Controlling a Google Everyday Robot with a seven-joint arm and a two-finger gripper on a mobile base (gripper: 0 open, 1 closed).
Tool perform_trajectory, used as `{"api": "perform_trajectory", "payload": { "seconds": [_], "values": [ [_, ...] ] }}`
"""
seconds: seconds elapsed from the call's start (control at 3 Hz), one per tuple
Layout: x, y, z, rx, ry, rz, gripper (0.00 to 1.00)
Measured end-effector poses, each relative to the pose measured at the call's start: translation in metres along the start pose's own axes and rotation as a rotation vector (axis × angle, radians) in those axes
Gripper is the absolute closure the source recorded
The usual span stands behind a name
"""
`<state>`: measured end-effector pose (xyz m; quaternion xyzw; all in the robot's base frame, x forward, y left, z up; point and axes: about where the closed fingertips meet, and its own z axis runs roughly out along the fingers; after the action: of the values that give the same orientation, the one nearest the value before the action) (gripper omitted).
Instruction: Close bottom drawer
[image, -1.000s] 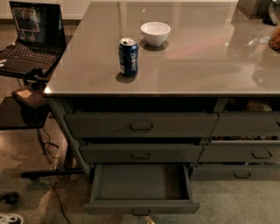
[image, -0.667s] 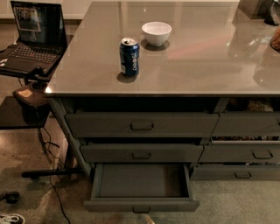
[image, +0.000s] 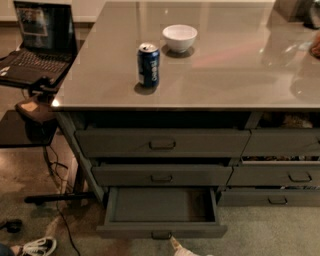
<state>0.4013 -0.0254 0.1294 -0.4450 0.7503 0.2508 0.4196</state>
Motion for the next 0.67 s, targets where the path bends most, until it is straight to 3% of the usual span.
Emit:
{"api": "perform_trajectory", "payload": {
  "seconds": [0.33, 0.67],
  "values": [
    [0.003, 0.000, 0.002, 0.000, 0.000, 0.000, 0.00],
    [-0.012, -0.014, 0.004, 0.016, -0.014, -0.018, 0.00]
  ]
}}
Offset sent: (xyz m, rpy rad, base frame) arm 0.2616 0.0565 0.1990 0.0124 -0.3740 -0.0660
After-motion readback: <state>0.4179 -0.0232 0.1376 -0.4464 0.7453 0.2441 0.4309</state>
